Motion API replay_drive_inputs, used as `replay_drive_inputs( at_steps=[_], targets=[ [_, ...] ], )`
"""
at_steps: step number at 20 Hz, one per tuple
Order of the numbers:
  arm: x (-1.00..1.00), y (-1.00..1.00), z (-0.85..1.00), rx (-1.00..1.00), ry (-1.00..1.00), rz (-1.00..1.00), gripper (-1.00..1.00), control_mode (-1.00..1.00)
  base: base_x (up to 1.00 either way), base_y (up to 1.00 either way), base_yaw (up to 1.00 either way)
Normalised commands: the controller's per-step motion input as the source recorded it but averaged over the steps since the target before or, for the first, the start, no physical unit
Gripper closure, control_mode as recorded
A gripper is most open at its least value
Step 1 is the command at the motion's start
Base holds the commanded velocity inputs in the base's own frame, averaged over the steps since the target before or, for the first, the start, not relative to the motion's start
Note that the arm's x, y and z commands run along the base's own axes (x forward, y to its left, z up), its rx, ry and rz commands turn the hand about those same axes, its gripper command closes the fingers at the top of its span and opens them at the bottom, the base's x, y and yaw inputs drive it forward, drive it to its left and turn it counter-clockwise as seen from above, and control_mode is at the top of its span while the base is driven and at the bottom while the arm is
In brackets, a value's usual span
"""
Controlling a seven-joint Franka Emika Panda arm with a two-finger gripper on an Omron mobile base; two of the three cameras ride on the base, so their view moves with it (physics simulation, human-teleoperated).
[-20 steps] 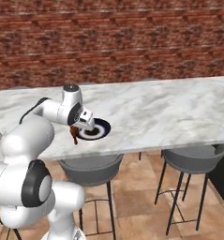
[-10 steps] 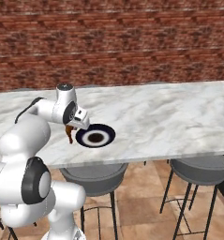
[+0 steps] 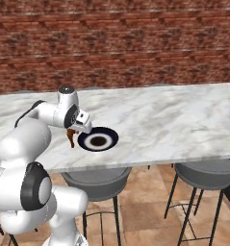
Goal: Take the chicken drumsticks from the pan and place one on each plate on the dining counter.
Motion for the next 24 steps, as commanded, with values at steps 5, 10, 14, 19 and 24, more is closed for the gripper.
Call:
replay_drive_inputs(
  at_steps=[5, 10, 14, 19, 24],
  targets=[
    [0.0, 0.0, 0.0, 0.0, 0.0, 0.0, 1.0, 1.0, 0.06, -0.04, 0.01],
    [0.3, -0.16, -0.1, 0.0, 0.03, 0.0, 1.0, -1.0, 0.01, -0.04, 0.0],
    [0.86, -0.3, -0.26, -0.04, 0.12, 0.0, 1.0, -1.0, 0.0, 0.0, 0.0],
    [0.73, -0.28, -0.37, -0.03, 0.09, 0.0, 1.0, -1.0, 0.0, 0.0, 0.0],
    [0.47, -0.06, -0.22, -0.04, 0.01, 0.0, 1.0, -1.0, 0.0, 0.0, 0.0]
  ],
)
